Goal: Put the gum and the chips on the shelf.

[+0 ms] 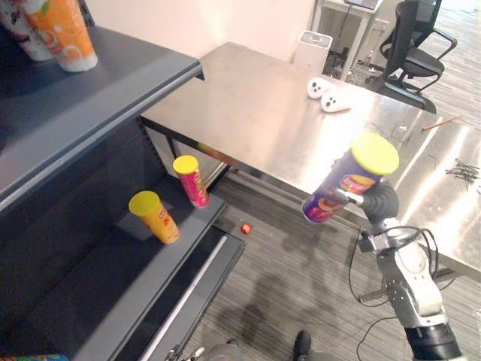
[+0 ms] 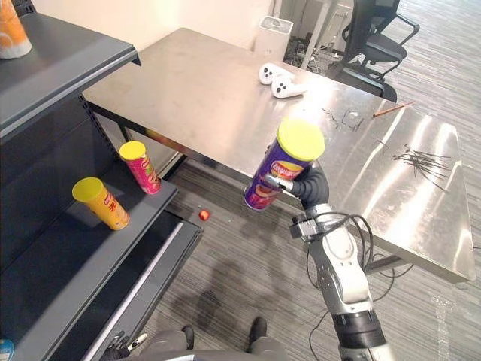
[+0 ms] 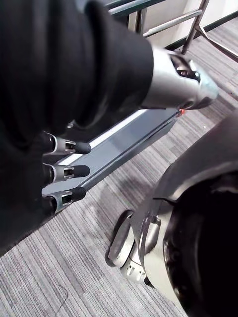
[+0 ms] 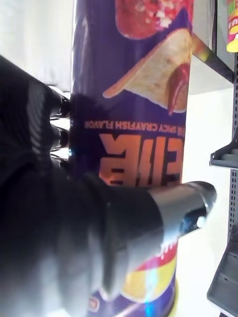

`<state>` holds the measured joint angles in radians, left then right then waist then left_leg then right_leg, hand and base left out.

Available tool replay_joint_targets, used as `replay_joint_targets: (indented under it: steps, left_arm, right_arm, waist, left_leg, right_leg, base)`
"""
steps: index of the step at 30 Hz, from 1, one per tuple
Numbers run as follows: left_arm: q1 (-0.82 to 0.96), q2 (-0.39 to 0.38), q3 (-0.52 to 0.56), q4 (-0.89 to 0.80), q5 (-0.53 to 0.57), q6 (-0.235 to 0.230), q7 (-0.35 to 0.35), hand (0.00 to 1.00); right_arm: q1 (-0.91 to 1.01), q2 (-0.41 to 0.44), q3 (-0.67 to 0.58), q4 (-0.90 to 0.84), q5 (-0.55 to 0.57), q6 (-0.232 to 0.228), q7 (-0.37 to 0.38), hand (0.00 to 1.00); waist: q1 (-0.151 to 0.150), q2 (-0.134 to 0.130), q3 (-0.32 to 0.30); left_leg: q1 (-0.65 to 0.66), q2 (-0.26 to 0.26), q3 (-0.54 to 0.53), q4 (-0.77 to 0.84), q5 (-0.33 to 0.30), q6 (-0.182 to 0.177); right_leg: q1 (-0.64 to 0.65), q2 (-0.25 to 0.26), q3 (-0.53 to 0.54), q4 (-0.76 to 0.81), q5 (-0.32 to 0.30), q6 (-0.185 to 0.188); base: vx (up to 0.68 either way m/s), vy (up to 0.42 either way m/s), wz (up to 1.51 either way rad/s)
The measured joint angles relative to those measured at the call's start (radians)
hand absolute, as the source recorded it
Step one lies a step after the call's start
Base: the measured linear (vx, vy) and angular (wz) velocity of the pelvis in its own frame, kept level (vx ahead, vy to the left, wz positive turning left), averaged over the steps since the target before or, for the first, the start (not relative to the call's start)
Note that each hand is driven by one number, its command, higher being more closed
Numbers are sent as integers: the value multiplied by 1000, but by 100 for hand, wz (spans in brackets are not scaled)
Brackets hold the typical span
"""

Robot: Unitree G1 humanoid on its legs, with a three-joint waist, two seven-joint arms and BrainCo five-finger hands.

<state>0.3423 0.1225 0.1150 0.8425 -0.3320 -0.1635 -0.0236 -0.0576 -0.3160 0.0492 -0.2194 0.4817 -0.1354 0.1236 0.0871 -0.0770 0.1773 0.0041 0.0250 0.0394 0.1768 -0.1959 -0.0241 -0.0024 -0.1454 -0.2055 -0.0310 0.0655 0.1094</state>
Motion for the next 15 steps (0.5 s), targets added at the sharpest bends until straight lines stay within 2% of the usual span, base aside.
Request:
replay_joint_targets:
  steps: [6,12,15]
  left_arm:
    - [-2,-3,-3,26,-3,0,2,0]
    - [-2,-2,-10,34,-3,0,4,0]
    - [-2,-1,-9,35,-20,3,7,0]
  right_arm:
    - [45,0,7,0,0,0,18,100]
    - [53,-1,49,0,-1,0,39,100]
    - [57,-1,55,0,-1,0,39,100]
  waist:
    - [-10,21,-13]
    - [-17,22,-14]
    - [-17,24,-11]
  left_leg:
    - [1,0,1,-1,0,0]
    - [2,-1,-6,2,0,0]
    - [-5,0,-19,21,0,0]
  right_leg:
    - [11,3,-1,-24,13,1]
    - [23,2,-6,-35,20,1]
    - [9,-2,-16,13,0,-9]
  base:
    - [0,0,0]
    - [-6,-2,3]
    - [-14,1,11]
